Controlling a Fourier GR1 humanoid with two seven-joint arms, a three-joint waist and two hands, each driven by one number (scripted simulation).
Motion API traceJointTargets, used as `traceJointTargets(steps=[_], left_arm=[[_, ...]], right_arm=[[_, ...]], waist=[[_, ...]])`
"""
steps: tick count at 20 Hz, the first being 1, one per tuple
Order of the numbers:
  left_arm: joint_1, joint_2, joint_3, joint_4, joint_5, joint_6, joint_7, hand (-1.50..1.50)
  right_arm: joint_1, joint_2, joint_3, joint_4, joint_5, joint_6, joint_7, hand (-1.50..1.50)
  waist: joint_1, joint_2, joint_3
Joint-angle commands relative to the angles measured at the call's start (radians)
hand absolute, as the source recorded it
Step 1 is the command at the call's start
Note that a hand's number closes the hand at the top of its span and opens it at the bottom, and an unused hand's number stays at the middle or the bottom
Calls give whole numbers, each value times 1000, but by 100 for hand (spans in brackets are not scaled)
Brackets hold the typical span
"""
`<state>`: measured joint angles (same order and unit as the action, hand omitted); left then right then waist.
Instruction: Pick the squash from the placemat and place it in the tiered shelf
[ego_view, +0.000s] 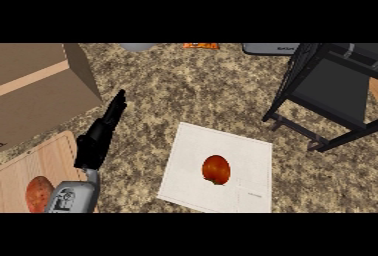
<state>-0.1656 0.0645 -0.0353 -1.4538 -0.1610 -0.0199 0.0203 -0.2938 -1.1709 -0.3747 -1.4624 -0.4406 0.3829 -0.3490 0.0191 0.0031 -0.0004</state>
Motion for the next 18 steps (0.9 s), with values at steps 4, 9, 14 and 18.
traceJointTargets(steps=[4,9,14,18], left_arm=[[-38,-24,-14,-2,-22,23,34,0],[-14,20,23,-31,17,-22,21,0],[-30,-18,-10,-18,-13,4,44,0],[-7,41,42,-16,21,-34,10,0]], right_arm=[[-133,118,142,64,223,-112,-81,150],[-199,232,201,30,335,-231,-150,150],[-361,299,245,249,418,-240,-162,150],[-311,343,174,252,172,-62,-121,150]], waist=[[-1,1,0],[-3,-1,0],[1,1,0],[-10,-3,1]])
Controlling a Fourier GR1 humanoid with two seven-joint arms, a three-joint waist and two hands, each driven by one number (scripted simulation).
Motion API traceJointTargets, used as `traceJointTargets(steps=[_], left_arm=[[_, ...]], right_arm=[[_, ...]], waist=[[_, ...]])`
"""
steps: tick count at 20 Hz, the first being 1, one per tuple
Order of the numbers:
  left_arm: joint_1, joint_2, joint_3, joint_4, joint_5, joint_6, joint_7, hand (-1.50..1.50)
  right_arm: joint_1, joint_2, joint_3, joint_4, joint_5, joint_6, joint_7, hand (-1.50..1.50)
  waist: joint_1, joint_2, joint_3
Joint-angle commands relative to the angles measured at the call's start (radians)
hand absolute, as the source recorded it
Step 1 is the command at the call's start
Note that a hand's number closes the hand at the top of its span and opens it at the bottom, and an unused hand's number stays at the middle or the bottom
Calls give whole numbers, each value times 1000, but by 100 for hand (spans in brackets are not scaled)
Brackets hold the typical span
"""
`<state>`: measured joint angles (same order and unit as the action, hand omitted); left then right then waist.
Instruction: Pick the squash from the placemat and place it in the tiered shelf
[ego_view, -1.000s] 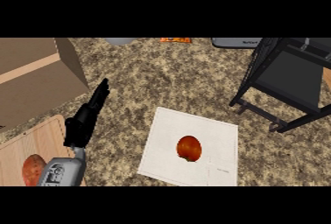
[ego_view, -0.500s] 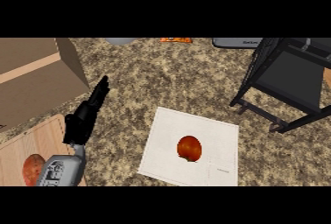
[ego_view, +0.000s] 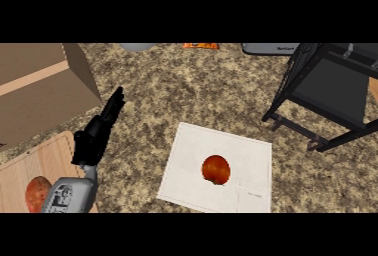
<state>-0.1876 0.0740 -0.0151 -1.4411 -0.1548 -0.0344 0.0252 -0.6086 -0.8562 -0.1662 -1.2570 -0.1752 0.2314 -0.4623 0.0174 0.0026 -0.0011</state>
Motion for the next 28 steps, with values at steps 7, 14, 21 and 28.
traceJointTargets(steps=[7,14,21,28], left_arm=[[23,-30,-25,-10,-32,30,-2,0],[21,-41,-41,2,-33,18,-16,0],[-18,-28,-21,-43,-25,20,58,0],[23,-7,8,13,-6,1,-43,0]], right_arm=[[-230,94,15,321,24,104,-38,150],[-255,45,42,380,223,-98,-11,150],[-306,97,-2,637,259,-125,-132,-150],[-389,26,-73,694,148,123,-25,-150]], waist=[[2,2,1],[7,4,1],[4,3,2],[-2,0,1]])
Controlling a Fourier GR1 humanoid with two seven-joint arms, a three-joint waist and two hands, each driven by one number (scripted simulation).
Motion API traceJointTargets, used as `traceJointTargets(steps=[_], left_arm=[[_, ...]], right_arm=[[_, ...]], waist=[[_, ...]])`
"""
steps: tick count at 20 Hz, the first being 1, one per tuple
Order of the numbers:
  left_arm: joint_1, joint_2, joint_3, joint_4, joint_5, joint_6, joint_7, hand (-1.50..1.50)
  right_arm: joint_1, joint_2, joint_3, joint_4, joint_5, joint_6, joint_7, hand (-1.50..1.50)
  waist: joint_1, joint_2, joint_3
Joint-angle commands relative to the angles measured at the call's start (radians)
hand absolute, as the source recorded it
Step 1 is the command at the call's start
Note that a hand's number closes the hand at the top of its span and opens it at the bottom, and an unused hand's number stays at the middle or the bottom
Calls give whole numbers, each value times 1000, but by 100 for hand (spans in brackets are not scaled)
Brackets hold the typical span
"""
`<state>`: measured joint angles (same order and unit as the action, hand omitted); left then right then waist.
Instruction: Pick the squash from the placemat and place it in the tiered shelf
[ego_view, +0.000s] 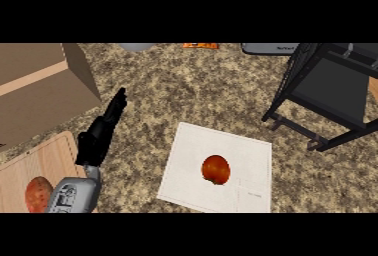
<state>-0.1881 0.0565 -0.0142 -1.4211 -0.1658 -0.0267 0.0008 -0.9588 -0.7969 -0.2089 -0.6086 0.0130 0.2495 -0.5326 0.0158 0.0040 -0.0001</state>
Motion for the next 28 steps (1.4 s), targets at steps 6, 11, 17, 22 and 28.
traceJointTargets(steps=[6,11,17,22,28], left_arm=[[-18,8,4,-11,3,-11,36,0],[14,42,23,-12,30,-55,2,0],[-21,-34,-22,15,-19,19,3,0],[-19,-12,-16,-12,-18,7,6,0],[3,-19,-39,-24,-23,-3,-4,0]], right_arm=[[-73,-36,-37,21,-69,221,101,-150],[-158,-49,-127,157,-146,229,186,-150],[-261,-204,-253,304,-249,242,381,-150],[-236,-336,-244,382,-214,283,456,-150],[-139,-435,-204,416,-157,396,425,-150]], waist=[[-7,-3,0],[8,2,0],[11,9,1],[27,16,3],[50,36,9]])
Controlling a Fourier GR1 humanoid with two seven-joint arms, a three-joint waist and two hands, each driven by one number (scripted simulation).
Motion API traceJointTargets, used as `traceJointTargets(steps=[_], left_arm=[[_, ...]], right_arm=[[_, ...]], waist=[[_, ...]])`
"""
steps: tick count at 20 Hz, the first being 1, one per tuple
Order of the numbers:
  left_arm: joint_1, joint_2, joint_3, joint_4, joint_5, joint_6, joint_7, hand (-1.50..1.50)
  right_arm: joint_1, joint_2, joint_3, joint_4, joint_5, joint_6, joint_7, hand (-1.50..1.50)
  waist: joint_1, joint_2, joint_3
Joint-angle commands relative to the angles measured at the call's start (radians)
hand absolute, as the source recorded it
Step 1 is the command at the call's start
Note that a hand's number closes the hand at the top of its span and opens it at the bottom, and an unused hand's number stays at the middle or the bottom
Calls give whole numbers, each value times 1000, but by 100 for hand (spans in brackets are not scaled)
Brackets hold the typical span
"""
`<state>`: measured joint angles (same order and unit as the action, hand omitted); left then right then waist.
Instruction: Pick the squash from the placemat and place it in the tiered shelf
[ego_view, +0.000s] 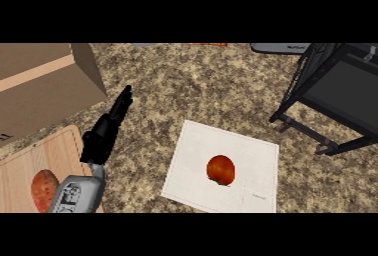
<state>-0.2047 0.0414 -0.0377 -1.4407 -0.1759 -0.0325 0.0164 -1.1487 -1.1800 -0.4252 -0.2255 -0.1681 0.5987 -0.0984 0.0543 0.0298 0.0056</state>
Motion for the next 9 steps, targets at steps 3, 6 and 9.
traceJointTargets(steps=[3,6,9], left_arm=[[-16,11,12,1,5,-4,-7,0],[5,12,0,-22,6,-15,-8,0],[-21,-4,1,-21,6,0,16,0]], right_arm=[[98,-81,31,12,49,110,-84,-150],[113,-112,32,18,58,135,-108,-150],[135,-131,24,40,51,208,-126,-150]], waist=[[3,15,6],[17,14,8],[3,13,10]])
